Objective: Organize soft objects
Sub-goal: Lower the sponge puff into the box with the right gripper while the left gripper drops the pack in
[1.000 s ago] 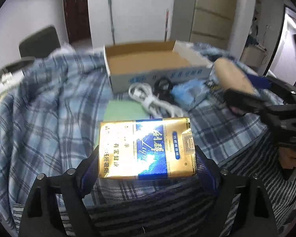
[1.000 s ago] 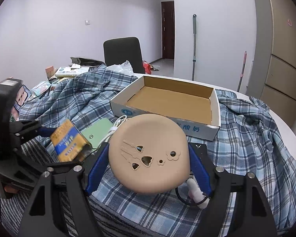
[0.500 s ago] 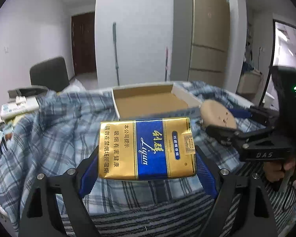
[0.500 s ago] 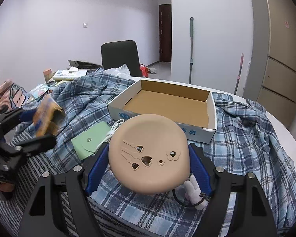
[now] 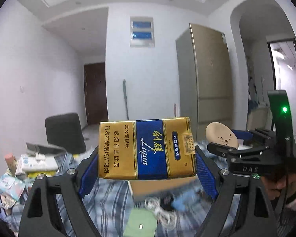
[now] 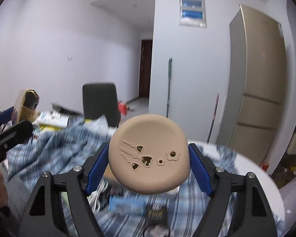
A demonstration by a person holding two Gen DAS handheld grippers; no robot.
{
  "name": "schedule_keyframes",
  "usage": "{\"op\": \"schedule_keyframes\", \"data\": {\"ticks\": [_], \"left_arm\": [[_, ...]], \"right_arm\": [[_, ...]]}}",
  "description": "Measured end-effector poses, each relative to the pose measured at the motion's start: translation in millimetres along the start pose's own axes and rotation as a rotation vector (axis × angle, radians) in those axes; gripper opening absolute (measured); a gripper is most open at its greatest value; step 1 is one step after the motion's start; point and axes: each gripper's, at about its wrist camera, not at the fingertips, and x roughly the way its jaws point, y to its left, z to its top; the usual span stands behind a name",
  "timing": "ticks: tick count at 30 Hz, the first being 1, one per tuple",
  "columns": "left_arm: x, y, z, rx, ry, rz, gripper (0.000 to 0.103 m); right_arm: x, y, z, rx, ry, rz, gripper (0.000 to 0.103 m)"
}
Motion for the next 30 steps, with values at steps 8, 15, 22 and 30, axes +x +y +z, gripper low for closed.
{"op": "schedule_keyframes", "data": {"ticks": [8, 15, 22, 30], "left_arm": [[51.2, 7.9, 33.7, -0.054, -0.068, 0.057, 0.088], [116.5, 8.2, 21.8, -0.06, 0.002, 0.047, 0.088], [171.6, 17.7, -11.2, -0.057, 0.096, 0.034, 0.088], [221.8, 28.6, -48.7, -0.058, 0.337, 0.015, 0.088]], "right_arm": [[25.9, -8.9, 40.4, 0.026, -0.094, -0.086, 0.078], [69.1, -22.8, 35.5, 0.07, -0.057, -0.115, 0.078], [109.7, -30.7, 5.0, 0.077, 0.034, -0.114, 0.078], [155.4, -33.0, -30.7, 0.084, 0.227, -0.055, 0.078]]}}
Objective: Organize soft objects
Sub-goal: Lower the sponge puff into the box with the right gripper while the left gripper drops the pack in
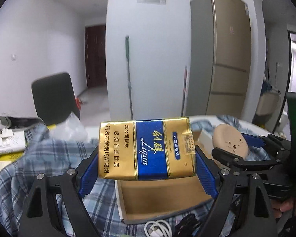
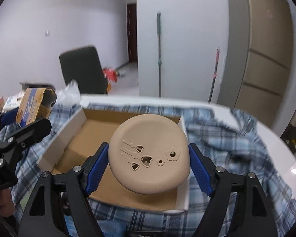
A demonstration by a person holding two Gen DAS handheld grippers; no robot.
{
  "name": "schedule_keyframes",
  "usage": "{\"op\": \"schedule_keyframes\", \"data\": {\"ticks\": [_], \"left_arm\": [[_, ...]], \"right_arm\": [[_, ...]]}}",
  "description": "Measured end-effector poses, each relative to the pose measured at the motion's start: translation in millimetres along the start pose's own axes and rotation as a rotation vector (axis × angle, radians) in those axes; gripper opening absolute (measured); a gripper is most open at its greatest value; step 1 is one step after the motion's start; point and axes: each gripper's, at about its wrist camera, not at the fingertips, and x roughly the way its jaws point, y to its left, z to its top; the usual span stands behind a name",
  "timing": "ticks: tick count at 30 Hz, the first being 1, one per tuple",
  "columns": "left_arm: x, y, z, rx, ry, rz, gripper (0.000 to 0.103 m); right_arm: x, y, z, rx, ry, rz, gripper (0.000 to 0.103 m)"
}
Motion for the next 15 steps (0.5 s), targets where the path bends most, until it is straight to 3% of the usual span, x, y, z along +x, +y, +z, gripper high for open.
{"op": "schedule_keyframes", "data": {"ticks": [6, 15], "left_arm": [[26.2, 2.0, -12.9, -0.011, 0.132, -0.046, 0.088], [34.6, -7.3, -18.7, 0.006, 0.167, -0.037, 0.09]], "right_arm": [[28.8, -0.2, -16.8, 0.006, 0.149, 0.055, 0.078], [41.6, -0.1, -22.3, 0.001, 0.223, 0.056, 0.084]]}}
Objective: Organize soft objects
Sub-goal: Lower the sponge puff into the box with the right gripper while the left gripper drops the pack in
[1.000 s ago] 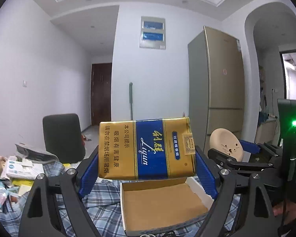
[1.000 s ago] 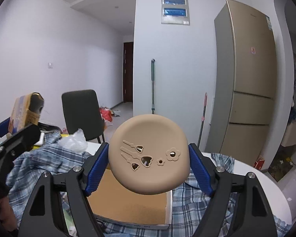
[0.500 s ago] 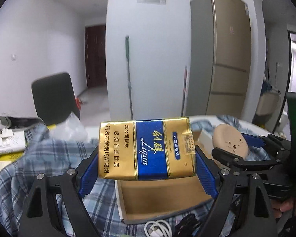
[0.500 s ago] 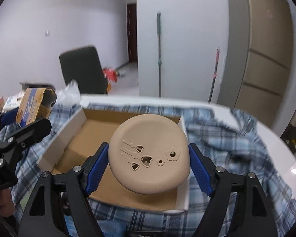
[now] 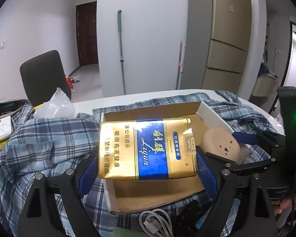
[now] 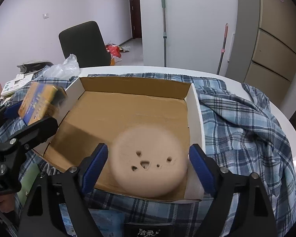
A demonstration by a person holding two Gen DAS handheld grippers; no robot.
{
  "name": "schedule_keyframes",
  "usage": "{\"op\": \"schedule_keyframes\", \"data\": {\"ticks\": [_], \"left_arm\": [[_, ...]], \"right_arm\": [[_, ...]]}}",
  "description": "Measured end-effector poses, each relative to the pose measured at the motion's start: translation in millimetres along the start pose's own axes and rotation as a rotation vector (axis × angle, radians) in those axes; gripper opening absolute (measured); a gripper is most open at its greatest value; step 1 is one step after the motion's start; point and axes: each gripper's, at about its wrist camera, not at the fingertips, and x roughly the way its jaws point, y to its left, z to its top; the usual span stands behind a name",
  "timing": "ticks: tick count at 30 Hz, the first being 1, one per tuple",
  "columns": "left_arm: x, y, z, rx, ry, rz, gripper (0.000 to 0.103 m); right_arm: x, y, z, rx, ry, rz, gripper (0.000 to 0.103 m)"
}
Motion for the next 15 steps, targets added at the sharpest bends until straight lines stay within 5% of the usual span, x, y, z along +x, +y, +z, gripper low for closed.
{"op": "schedule_keyframes", "data": {"ticks": [15], "left_arm": [[-42.2, 8.1, 13.2, -0.035, -0.122, 0.007, 0.091]], "right_arm": [[-32.6, -12.5, 16.3, 0.027, -0.094, -0.029, 0.087]]}}
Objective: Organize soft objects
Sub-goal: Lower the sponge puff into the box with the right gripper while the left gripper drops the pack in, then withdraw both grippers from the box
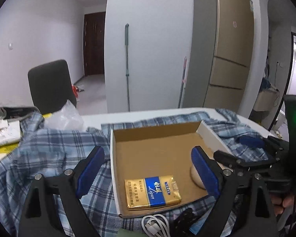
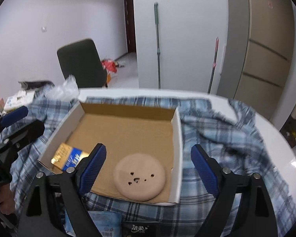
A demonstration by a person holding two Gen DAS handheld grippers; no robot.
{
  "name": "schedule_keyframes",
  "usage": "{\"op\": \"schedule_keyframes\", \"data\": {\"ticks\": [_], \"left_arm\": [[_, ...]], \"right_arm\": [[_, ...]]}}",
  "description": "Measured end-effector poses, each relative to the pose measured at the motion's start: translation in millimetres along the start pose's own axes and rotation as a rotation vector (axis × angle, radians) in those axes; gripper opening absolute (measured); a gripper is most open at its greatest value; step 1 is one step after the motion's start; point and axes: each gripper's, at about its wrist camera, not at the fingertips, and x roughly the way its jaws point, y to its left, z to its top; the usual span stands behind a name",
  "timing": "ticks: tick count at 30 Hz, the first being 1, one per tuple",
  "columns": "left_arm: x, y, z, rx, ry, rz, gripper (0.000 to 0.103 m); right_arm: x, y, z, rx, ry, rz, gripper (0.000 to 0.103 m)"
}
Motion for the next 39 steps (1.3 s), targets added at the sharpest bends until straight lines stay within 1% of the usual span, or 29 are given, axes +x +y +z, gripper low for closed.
{"op": "schedule_keyframes", "data": {"ticks": [4, 8, 12, 17, 20, 25, 27, 30, 33, 34, 35, 36, 38, 39], "left_arm": [[-32.3, -8.1, 8.4, 0.021, -0.057, 0.007, 0.091], [-70.4, -16.1, 8.6, 0.04, -0.118, 0.013, 0.091], [-105.4, -19.2, -2.3, 0.026, -0.178, 0.016, 0.091], [-129.2, -23.8, -18.3, 0.021, -0.186, 0.003, 0.091], [-134.3, -25.0, -30.3, 0.003, -0.195, 0.015, 0.091], [-125.2, -25.2, -50.7, 0.01, -0.189, 0.018, 0.091], [-117.8, -26.7, -57.7, 0.016, -0.19, 0.005, 0.091], [-110.0, -26.9, -65.6, 0.029, -0.176, 0.017, 0.091], [-108.1, -26.8, -68.6, 0.027, -0.188, 0.022, 0.092], [-109.0, -26.9, -69.1, 0.026, -0.195, 0.02, 0.093], [-109.6, -26.8, -69.7, 0.029, -0.201, 0.02, 0.096], [-111.4, -27.7, -70.5, 0.034, -0.211, 0.028, 0.103], [-116.6, -30.3, -72.5, 0.048, -0.24, 0.039, 0.103], [-119.4, -31.9, -73.1, 0.055, -0.254, 0.031, 0.103]], "right_arm": [[-38.3, -0.1, 13.1, -0.017, -0.075, -0.023, 0.087], [-79.1, 2.8, 12.5, -0.027, -0.133, -0.017, 0.087], [-108.7, 6.8, -1.7, -0.041, -0.171, -0.003, 0.087], [-127.4, 7.1, -27.2, -0.025, -0.189, 0.013, 0.087], [-131.1, 6.3, -40.3, -0.022, -0.188, 0.013, 0.087], [-133.2, 7.0, -61.2, -0.038, -0.222, -0.03, 0.087], [-127.3, 7.8, -67.0, -0.05, -0.217, -0.043, 0.087], [-118.1, 8.1, -72.3, -0.063, -0.203, -0.053, 0.087], [-111.9, 5.7, -72.6, -0.056, -0.174, -0.028, 0.087], [-111.5, 3.4, -72.6, -0.047, -0.167, -0.021, 0.087], [-112.0, 1.1, -72.6, -0.04, -0.165, -0.023, 0.087], [-112.4, -0.6, -72.6, -0.039, -0.162, -0.027, 0.087], [-113.1, -4.9, -72.7, -0.033, -0.15, -0.036, 0.087], [-112.9, -7.0, -72.8, -0.026, -0.144, -0.035, 0.087]]}}
